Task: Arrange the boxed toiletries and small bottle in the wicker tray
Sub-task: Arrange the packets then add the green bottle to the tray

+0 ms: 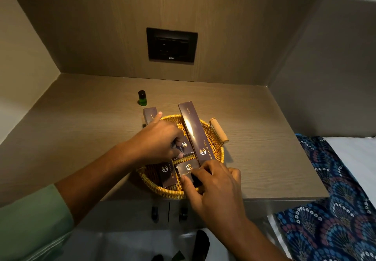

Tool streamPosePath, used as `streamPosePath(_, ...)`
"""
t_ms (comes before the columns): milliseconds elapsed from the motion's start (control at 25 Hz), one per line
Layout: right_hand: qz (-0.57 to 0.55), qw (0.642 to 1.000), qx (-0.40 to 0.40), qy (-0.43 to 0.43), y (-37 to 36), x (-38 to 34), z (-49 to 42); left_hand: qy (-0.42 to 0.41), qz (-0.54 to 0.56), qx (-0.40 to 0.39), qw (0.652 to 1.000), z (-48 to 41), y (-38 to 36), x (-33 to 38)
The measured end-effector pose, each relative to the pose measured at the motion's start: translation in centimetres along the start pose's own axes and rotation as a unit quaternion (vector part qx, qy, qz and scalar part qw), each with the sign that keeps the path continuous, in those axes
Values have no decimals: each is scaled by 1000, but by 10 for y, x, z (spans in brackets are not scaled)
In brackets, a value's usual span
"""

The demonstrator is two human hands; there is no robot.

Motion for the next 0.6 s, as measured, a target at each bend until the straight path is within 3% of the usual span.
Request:
streamPosePath(240, -56, 997, -43, 14, 15, 6, -20, -8, 1, -1, 1000, 4, 8, 5)
streamPosePath(320, -80, 996, -33, 37, 25, 11, -50, 13, 45, 80, 996, 14, 15, 4)
streamPosePath(440, -141, 983, -32, 116, 28, 11, -121, 73, 110, 235, 963, 40, 26, -3)
streamPosePath(600, -184, 955, -120, 198, -12, -11, -212, 106, 40, 252, 961, 70, 20, -6)
Point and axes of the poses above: each hand's wrist, its own z-axis away from the middle knuckle, its own y-axis out of the back of the hand, x = y × z, the point moved 1 cm from there along -z, towards the middle knuckle, and after that the axes turned 7 degrees about x, right-handed, at the moved point
